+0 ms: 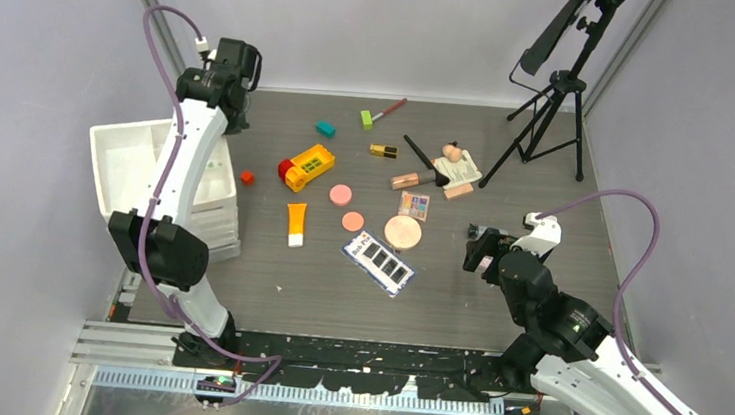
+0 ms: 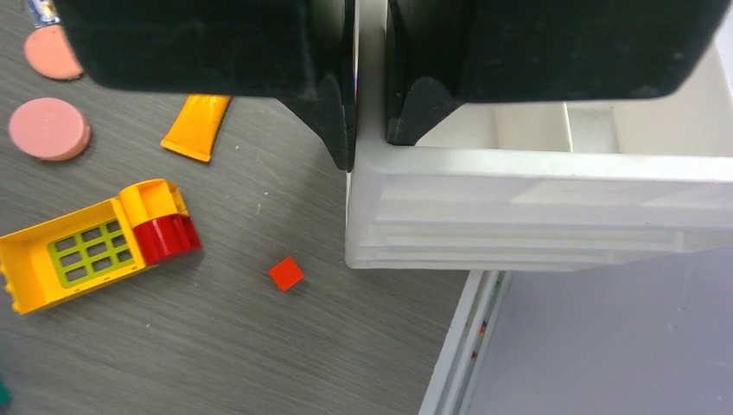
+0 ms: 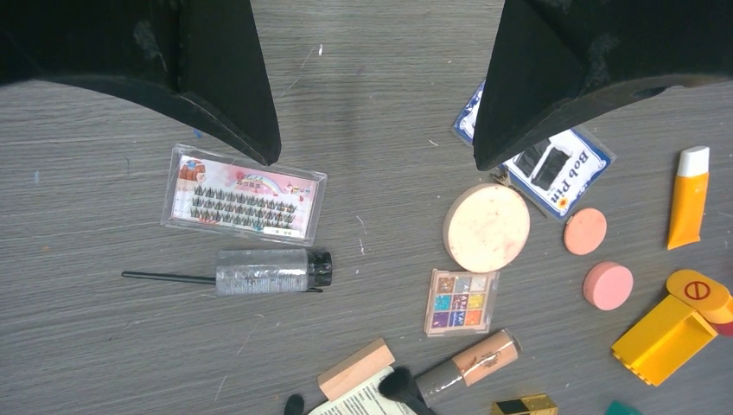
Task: Organize the makeup
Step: Move the storage box to the center of the board.
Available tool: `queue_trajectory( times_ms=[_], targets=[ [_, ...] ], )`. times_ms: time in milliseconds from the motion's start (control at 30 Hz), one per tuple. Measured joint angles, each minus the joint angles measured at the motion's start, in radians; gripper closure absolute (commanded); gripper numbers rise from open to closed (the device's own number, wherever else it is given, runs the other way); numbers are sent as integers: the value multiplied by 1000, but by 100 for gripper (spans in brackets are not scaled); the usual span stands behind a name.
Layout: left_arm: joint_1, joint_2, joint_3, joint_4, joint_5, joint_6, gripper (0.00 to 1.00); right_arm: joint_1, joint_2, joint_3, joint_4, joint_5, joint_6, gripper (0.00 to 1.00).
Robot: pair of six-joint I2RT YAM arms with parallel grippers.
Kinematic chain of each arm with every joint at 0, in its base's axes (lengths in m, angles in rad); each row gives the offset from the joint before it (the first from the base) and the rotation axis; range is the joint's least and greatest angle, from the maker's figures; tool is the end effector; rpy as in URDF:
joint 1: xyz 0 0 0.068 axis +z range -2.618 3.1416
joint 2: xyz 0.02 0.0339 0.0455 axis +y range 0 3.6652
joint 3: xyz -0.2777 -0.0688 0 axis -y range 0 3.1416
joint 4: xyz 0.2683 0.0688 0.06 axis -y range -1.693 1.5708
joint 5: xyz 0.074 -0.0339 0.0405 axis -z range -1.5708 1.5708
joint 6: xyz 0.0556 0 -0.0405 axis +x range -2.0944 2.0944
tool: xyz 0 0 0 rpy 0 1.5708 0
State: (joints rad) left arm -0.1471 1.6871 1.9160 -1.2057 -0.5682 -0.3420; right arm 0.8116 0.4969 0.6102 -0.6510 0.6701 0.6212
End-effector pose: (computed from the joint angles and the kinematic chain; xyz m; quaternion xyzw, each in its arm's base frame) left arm 0.3680 -0.0243 0.4085 -0.1709 0.9056 0.1920 0.3375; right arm 0.1191 0.0754 0.2756 0.0836 0.8329 0.0907 0.5395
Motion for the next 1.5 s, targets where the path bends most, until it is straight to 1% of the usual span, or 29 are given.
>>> queue_trajectory(
  times_ms=[367, 633, 833, 1100, 1367, 1400, 1433, 1500],
  targets=[
    [32, 17, -33, 155, 53, -105, 100, 0, 1, -1, 1, 0, -2, 14],
    [52, 115, 19, 206, 57, -130, 100, 0, 1, -1, 0, 0, -2, 14],
    [51, 146, 38, 229, 105, -237, 100, 0, 8, -1, 1, 0, -2, 14],
    [22, 177, 67, 246, 79, -304, 100, 0, 10, -1, 1, 0, -2, 14],
    [-15, 285, 198, 248, 47, -366, 100, 0, 27, -1, 2, 0, -2, 14],
    [-17, 298, 215, 249, 44, -377, 99, 0, 30, -1, 1, 0, -2, 14],
    [-19, 306, 224, 251, 43, -384, 93, 0, 32, -1, 2, 0, -2, 14],
    [-22, 320, 241, 254, 41, -393, 79, 0, 34, -1, 2, 0, -2, 14]
  ],
)
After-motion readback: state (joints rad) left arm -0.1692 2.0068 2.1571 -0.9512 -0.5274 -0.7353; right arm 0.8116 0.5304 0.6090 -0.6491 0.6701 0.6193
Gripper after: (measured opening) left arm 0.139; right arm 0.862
